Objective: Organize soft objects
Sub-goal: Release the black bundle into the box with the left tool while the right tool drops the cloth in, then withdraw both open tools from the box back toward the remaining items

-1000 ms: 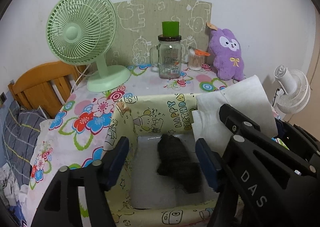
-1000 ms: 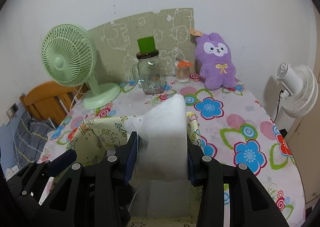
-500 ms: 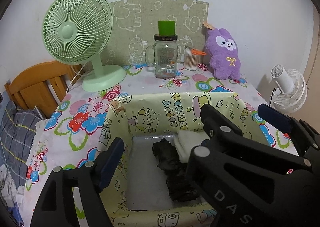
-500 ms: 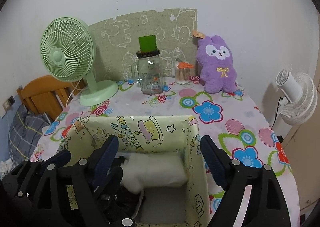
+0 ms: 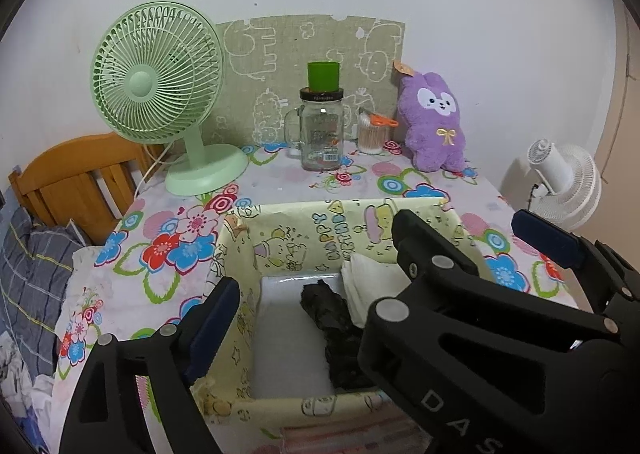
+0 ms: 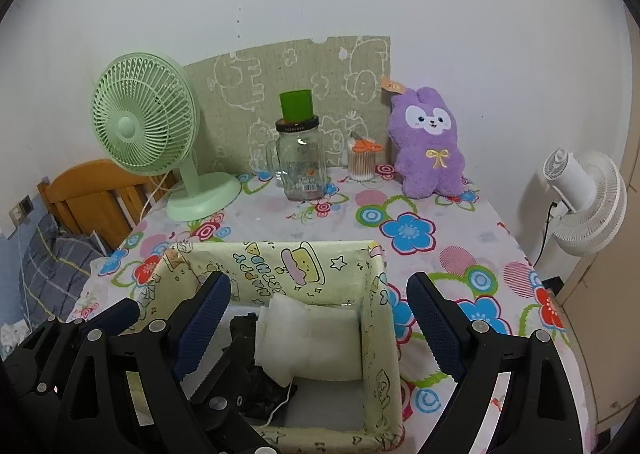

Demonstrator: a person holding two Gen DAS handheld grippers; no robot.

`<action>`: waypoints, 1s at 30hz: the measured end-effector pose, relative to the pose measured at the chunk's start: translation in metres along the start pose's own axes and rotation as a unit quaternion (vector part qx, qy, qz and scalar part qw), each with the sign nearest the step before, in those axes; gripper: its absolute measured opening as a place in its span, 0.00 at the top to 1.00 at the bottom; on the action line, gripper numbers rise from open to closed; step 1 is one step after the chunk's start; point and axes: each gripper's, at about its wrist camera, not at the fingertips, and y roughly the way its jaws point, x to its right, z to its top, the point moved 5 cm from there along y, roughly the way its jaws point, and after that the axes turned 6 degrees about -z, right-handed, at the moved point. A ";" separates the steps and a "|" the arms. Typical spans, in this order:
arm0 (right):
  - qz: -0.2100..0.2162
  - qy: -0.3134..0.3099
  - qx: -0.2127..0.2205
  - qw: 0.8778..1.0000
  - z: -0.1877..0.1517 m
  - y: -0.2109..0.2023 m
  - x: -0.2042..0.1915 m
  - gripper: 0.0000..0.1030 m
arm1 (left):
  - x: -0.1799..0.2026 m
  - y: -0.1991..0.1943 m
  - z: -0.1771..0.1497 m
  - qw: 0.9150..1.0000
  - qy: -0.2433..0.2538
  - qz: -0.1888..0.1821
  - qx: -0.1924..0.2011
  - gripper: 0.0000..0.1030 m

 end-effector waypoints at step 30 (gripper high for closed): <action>0.001 -0.018 0.052 0.998 0.002 -0.094 0.001 0.00 | 0.014 -0.082 -0.009 0.998 0.012 0.011 0.063 0.00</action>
